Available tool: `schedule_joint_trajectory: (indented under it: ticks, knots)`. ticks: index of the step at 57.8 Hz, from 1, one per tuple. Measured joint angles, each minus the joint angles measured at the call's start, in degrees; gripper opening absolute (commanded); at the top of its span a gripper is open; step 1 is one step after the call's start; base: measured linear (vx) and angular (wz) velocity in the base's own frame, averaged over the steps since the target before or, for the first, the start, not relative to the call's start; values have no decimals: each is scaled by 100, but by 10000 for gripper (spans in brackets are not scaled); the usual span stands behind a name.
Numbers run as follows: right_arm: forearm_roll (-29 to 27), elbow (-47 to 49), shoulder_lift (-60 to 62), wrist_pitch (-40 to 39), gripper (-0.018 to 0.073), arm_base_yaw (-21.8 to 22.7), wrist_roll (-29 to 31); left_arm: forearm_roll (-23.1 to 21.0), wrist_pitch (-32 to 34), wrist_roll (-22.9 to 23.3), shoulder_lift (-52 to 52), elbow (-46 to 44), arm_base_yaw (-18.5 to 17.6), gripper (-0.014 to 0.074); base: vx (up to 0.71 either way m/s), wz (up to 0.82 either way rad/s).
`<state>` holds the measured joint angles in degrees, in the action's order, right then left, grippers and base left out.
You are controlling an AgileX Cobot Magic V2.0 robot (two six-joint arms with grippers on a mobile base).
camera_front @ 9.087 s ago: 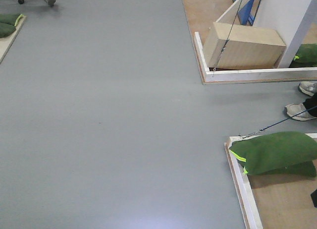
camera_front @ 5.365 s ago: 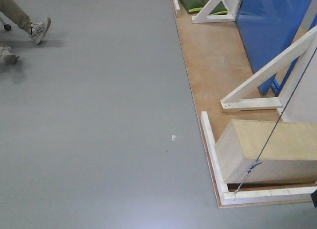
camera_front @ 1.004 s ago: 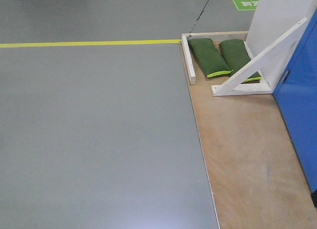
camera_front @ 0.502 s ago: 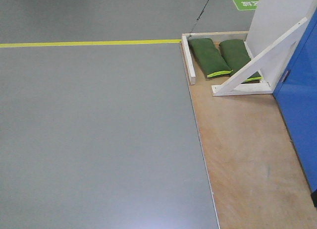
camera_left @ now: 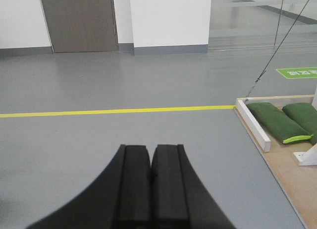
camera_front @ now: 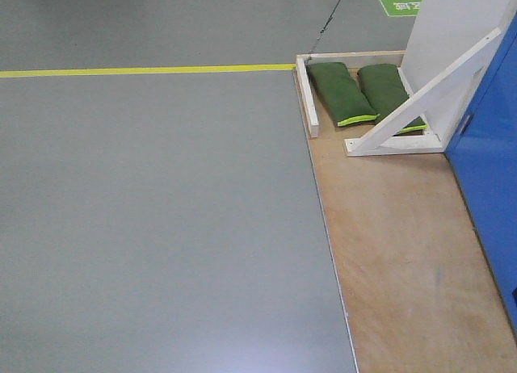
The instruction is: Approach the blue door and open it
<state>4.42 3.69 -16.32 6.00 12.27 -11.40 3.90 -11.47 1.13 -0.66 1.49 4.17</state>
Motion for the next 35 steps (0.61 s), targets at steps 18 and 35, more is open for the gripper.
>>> schedule_joint_trajectory:
  ticks: [18, 35]
  knots:
    - [-123, 1288, -1401, -1353, 8, 1093, 0, 0, 0, 0, 0, 0, 0, 73, 0, 0]
    - [-2185, 2573, -2457, -1358, 8, 2849, 0, 0, 0, 0, 0, 0, 0, 73, 0, 0]
